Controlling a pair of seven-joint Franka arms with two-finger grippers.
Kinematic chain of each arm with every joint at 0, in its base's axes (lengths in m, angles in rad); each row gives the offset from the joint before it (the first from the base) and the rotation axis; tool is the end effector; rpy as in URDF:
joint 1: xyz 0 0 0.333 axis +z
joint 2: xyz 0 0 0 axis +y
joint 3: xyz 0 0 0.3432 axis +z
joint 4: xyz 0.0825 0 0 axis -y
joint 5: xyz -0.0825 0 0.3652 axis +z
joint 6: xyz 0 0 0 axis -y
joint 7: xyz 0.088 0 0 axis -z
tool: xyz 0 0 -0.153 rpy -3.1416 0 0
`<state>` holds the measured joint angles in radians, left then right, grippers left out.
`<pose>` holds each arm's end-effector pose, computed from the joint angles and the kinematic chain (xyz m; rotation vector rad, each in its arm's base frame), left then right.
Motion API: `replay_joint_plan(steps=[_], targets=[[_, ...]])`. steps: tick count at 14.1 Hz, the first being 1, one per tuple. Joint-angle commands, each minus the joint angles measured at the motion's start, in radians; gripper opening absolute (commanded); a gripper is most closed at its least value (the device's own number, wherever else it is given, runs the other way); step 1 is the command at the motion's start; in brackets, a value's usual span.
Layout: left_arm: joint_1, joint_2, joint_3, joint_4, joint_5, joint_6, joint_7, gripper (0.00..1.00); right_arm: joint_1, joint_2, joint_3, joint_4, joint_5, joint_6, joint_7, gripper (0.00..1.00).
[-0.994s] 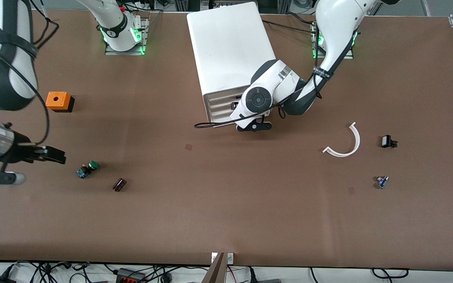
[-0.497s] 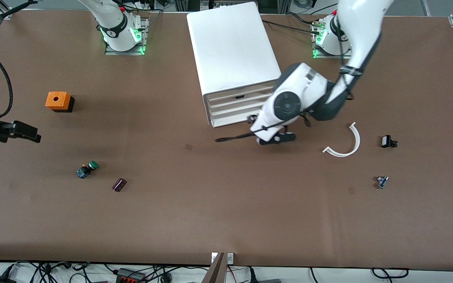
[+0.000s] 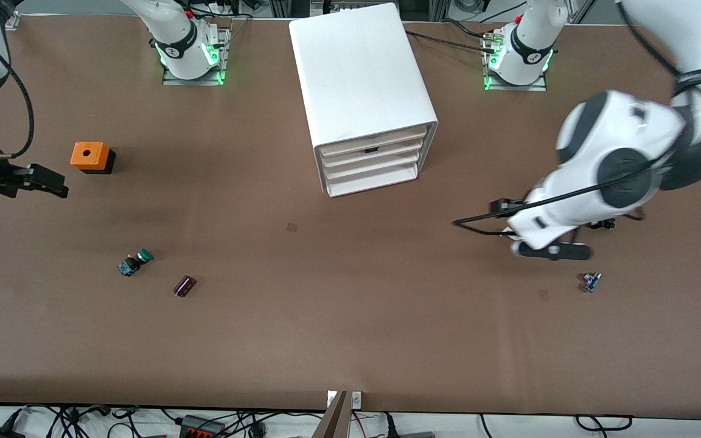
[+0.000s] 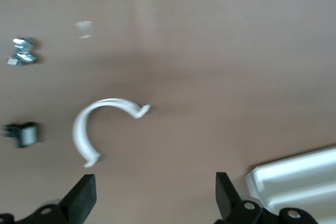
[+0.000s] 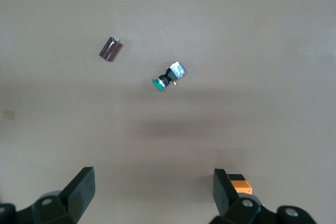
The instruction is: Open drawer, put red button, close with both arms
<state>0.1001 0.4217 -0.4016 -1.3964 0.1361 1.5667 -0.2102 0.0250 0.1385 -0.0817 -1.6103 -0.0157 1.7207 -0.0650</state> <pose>0.6219 -0.1305 0.4485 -3.0916 0.1418 0.3394 0.5858 -0.0328 0.5229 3.1162 0.0179 -0.0455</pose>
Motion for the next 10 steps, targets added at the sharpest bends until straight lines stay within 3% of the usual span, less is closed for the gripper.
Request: replay_joint_plan(steps=[1, 3, 5, 6, 8, 10], targets=[[0.081, -0.111, 0.003, -0.007, -0.048, -0.066, 0.186, 1.00, -0.013, -0.082, 0.020, -0.099, -0.017, 0.033, 0.005, 1.00], [0.060, -0.205, 0.093, -0.054, -0.059, -0.070, 0.270, 1.00, -0.011, -0.082, 0.025, -0.094, -0.017, 0.031, 0.005, 1.00], [-0.053, -0.314, 0.249, -0.146, -0.067, -0.070, 0.307, 1.00, -0.013, -0.080, 0.025, -0.086, -0.014, 0.028, 0.005, 1.00], [-0.075, -0.352, 0.291, -0.177, -0.093, -0.067, 0.316, 1.00, -0.013, -0.076, 0.025, -0.085, -0.013, 0.030, 0.005, 1.00], [-0.082, -0.426, 0.314, -0.251, -0.136, -0.057, 0.315, 1.00, -0.013, -0.077, 0.025, -0.080, -0.012, 0.028, 0.005, 1.00], [-0.126, -0.515, 0.368, -0.372, -0.161, 0.049, 0.394, 1.00, -0.013, -0.080, 0.023, -0.066, -0.009, 0.028, 0.008, 1.00]])
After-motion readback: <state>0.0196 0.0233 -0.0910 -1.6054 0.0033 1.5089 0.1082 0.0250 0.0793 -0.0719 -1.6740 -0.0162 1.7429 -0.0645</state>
